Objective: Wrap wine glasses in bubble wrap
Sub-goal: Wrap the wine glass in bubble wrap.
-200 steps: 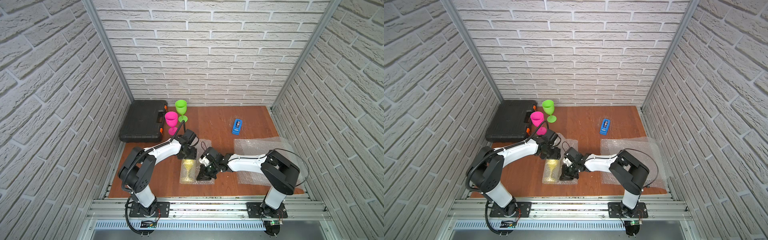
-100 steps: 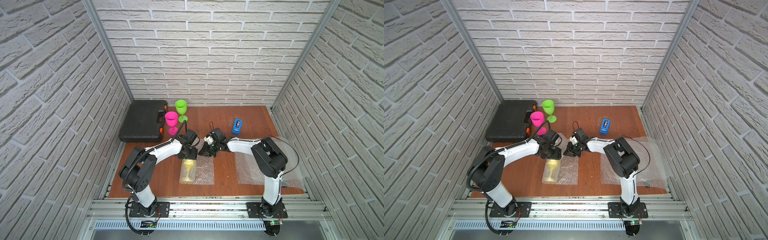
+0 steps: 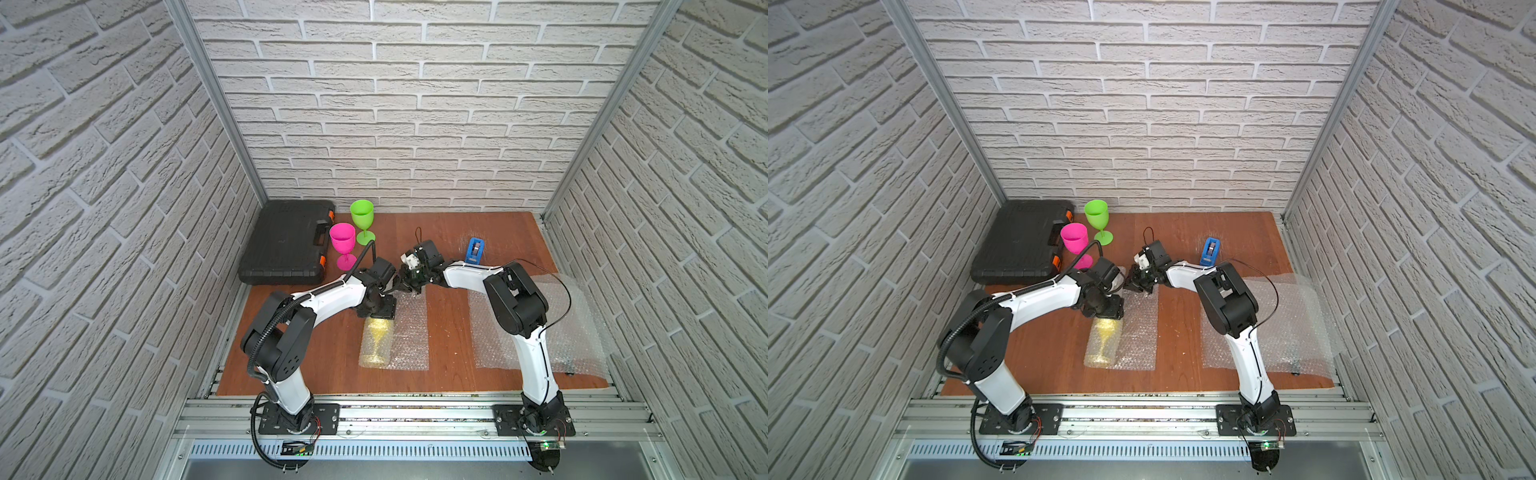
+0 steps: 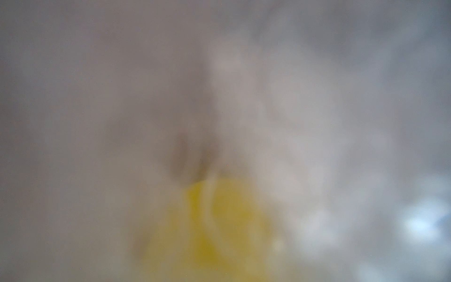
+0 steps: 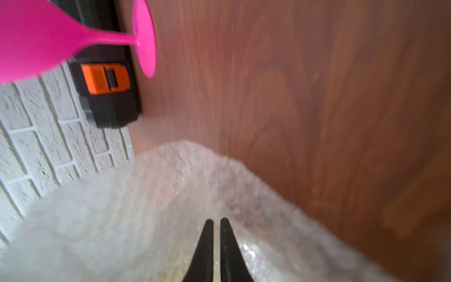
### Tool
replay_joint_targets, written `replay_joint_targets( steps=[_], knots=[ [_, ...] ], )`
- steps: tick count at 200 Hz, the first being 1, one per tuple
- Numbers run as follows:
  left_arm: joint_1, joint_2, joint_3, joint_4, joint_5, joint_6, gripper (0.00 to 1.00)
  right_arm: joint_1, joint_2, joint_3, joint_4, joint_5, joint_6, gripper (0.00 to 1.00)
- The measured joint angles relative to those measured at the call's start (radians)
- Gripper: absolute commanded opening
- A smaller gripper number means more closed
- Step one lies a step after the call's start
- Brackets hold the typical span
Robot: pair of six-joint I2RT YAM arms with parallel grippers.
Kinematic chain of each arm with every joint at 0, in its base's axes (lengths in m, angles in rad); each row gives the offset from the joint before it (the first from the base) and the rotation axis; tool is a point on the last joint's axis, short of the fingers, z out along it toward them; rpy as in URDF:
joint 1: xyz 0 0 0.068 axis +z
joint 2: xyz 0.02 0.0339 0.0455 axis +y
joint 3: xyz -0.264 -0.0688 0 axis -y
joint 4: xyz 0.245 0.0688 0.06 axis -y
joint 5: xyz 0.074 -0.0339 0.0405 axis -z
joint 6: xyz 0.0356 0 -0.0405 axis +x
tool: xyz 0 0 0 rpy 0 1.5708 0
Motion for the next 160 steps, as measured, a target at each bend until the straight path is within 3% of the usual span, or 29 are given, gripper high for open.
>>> replay_joint_targets(
  steps=[40,86,116,160],
  knots=[
    [-0.019,0.045,0.063,-0.066,-0.043,-0.032,0.61,-0.046,-0.081,-0.068,-0.058,0.032,-0.036,0.15],
    [-0.045,0.093,0.128,-0.133,-0.088,-0.075,0.61,-0.048,-0.425,-0.319,-0.121,0.063,-0.085,0.27],
    [-0.054,0.104,0.140,-0.144,-0.100,-0.093,0.61,0.015,-0.562,-0.510,-0.080,0.053,-0.062,0.38],
    [-0.057,0.104,0.140,-0.144,-0.105,-0.099,0.62,0.179,-0.569,-0.654,0.032,0.037,0.018,0.48]
  ],
)
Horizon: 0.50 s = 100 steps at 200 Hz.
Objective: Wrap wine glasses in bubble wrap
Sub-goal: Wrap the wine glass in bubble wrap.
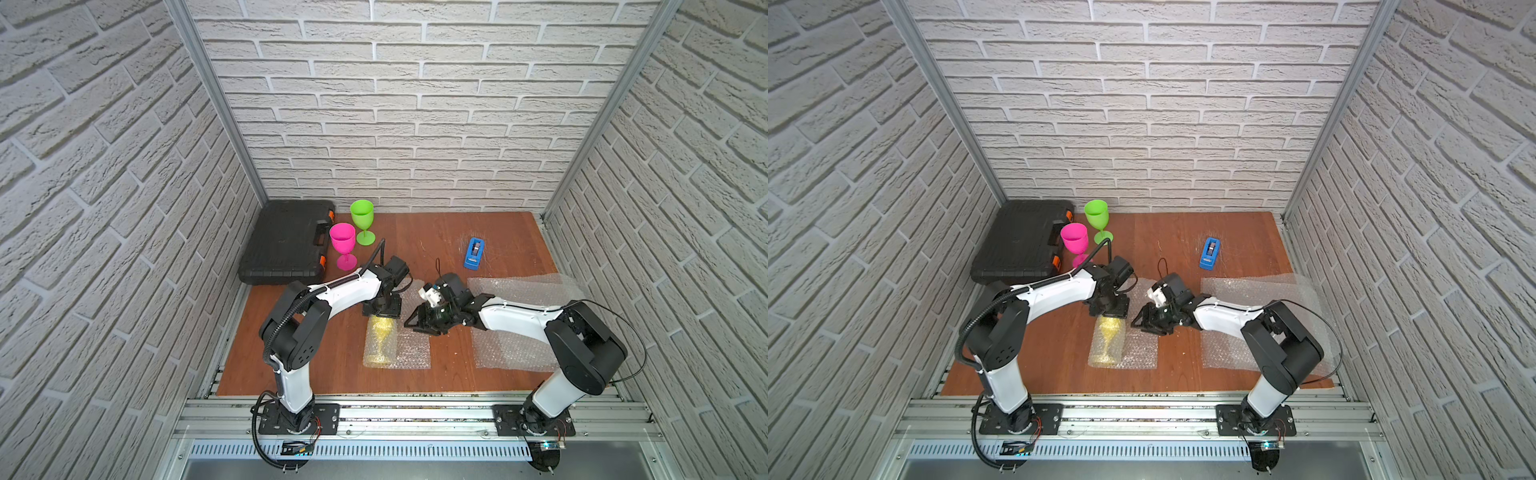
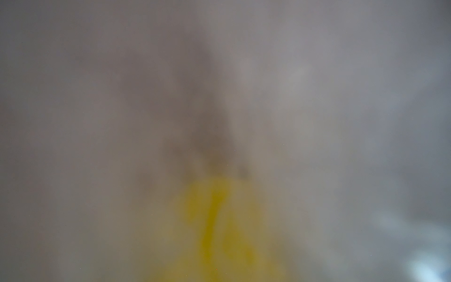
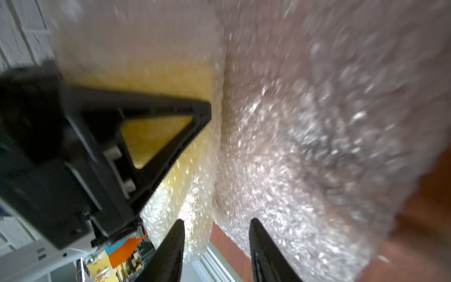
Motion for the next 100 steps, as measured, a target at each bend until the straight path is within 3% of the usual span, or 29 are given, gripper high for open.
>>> replay_joint_targets(
  steps=[31,59,100],
  knots=[
    [0.000,0.000,-0.002,0.002,0.000,-0.003,0.62,0.080,0.037,-0.002,0.144,0.008,0.060,0.48],
    [0.000,-0.003,-0.005,0.005,0.002,-0.005,0.62,0.092,0.087,-0.005,0.241,0.031,0.102,0.43],
    [0.000,-0.005,-0.008,0.008,0.001,-0.005,0.62,0.098,0.113,-0.006,0.274,0.047,0.116,0.25]
  ],
)
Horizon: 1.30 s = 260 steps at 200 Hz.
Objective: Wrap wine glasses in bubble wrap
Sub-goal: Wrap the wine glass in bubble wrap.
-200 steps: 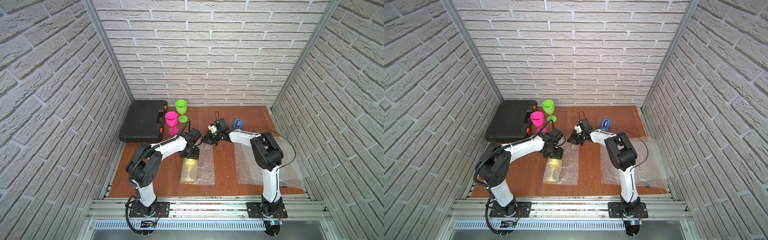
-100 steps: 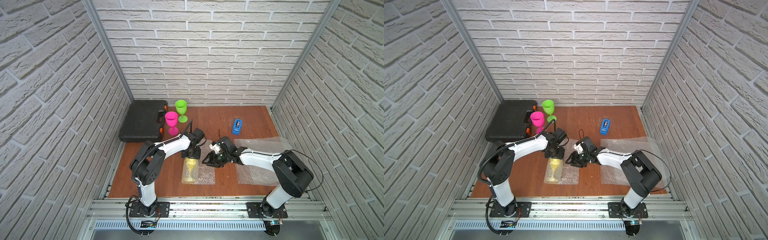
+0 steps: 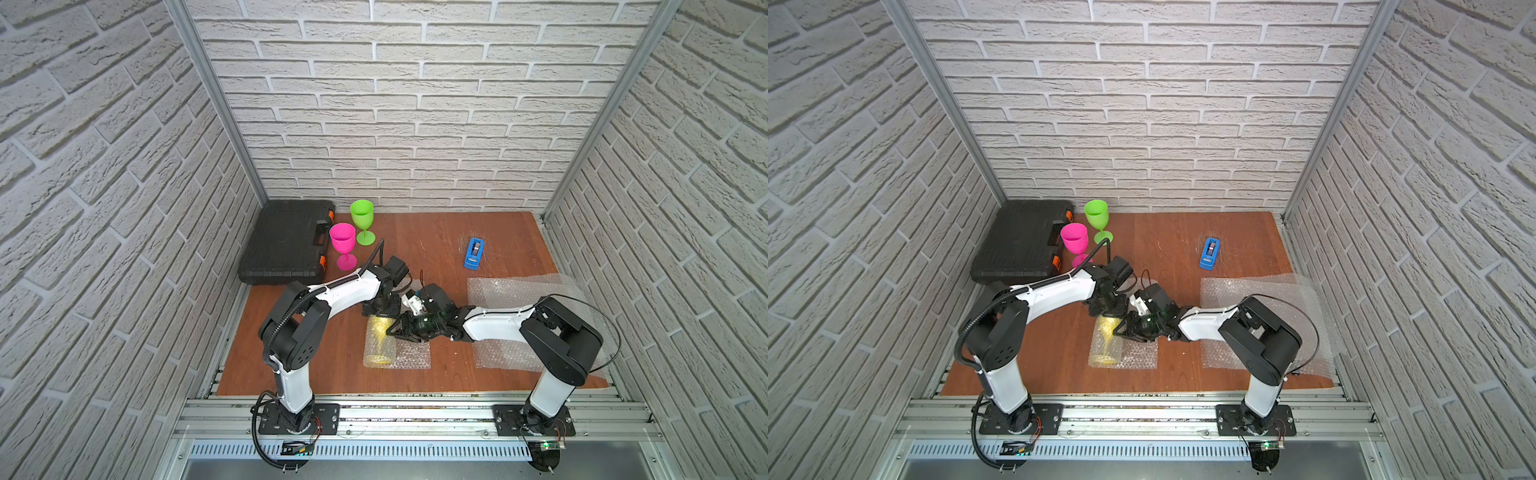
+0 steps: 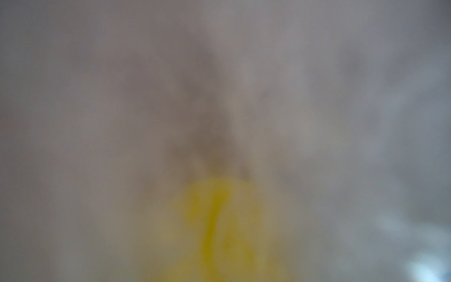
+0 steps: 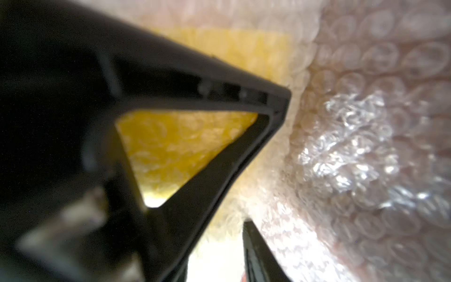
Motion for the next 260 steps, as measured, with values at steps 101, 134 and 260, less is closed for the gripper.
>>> replay_joint_targets(
  steps=[101,134,260],
  knots=[
    [0.006,-0.052,-0.058,0.051,-0.005,0.003,0.98,0.001,-0.023,-0.033,0.011,0.050,0.005,0.09],
    [0.018,-0.128,-0.058,0.055,0.002,0.010,0.98,0.001,-0.023,-0.048,0.006,0.058,0.013,0.08],
    [0.079,-0.278,-0.185,0.154,0.114,-0.005,0.92,-0.024,-0.023,-0.087,-0.001,0.068,0.019,0.11]
  ],
)
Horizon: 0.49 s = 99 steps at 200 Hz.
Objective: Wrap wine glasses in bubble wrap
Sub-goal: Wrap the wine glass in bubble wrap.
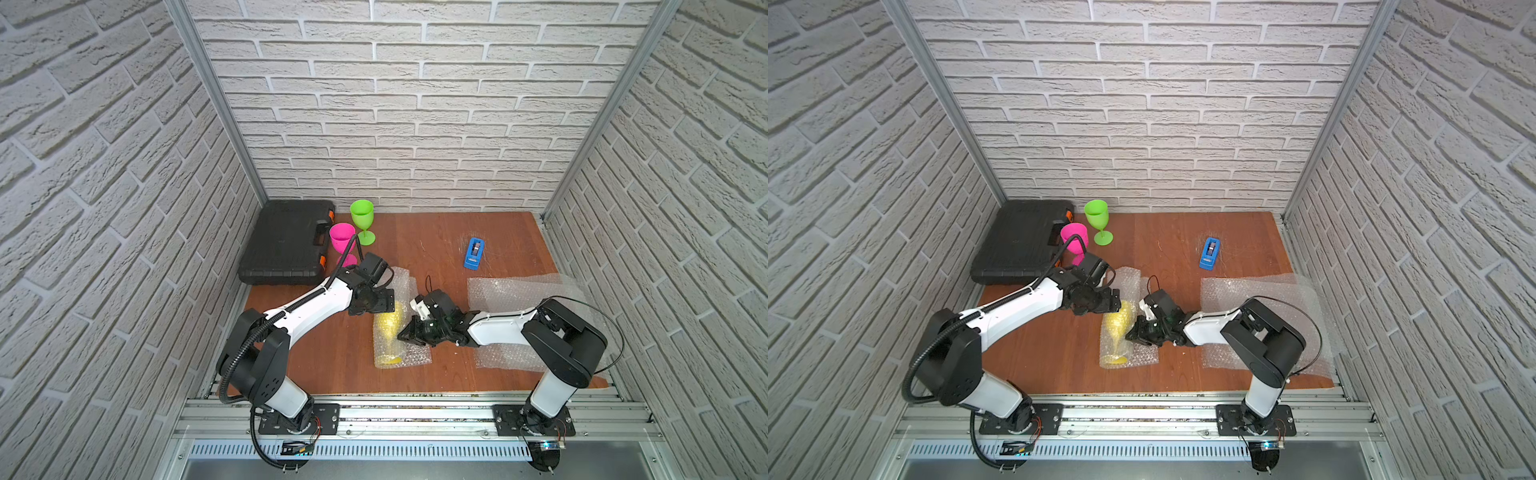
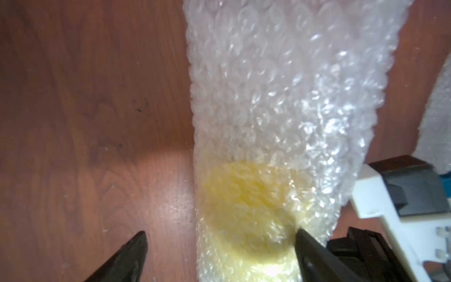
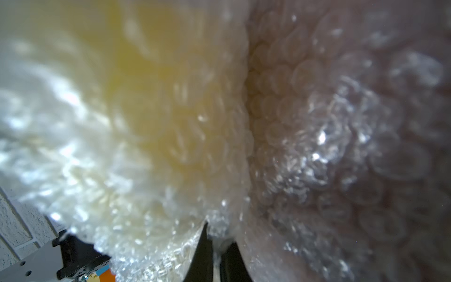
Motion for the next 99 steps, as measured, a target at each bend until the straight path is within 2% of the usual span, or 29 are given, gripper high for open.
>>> replay_joint_targets(
  steps=[48,99],
  knots=[
    [-0.002,0.077,-0.012,0.121,0.090,-0.015,0.92,-0.016,-0.032,-0.002,-0.072,0.010,-0.010,0.29],
    [-0.003,0.127,-0.016,0.174,0.116,-0.029,0.89,-0.069,-0.204,0.020,-0.300,0.079,-0.087,0.38]
  ],
)
